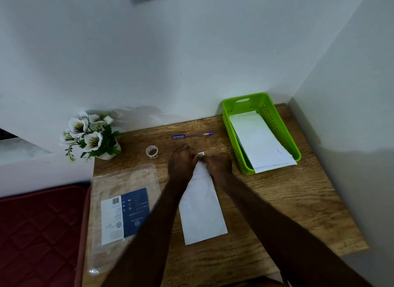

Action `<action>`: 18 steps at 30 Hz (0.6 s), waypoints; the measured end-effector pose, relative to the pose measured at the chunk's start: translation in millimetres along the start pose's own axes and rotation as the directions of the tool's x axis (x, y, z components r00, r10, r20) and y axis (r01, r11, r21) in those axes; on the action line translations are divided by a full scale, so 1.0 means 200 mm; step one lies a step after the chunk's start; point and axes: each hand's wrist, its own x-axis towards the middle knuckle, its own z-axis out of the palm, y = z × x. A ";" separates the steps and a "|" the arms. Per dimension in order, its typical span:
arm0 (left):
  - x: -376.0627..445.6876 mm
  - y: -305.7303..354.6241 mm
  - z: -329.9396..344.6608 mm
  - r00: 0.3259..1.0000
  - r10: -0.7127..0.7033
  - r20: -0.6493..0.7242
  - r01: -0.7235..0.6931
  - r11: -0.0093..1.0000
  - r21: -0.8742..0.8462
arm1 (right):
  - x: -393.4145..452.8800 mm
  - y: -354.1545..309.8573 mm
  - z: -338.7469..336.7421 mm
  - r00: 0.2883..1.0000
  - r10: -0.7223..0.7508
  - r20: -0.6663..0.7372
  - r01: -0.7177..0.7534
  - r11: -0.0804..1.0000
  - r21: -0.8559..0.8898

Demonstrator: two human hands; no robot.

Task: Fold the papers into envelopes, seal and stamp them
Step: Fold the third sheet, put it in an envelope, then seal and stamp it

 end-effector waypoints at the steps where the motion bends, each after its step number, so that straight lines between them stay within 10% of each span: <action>1: 0.00 0.00 0.00 1.000 0.003 -0.002 -0.003 1.000 0.000 | 0.00 0.00 0.00 1.000 0.016 0.020 -0.016 1.000 0.004; 18: 0.06 -0.05 0.03 0.977 -0.203 0.072 0.213 0.956 -0.200 | 0.03 0.01 -0.07 0.970 0.019 0.241 0.022 0.986 -0.164</action>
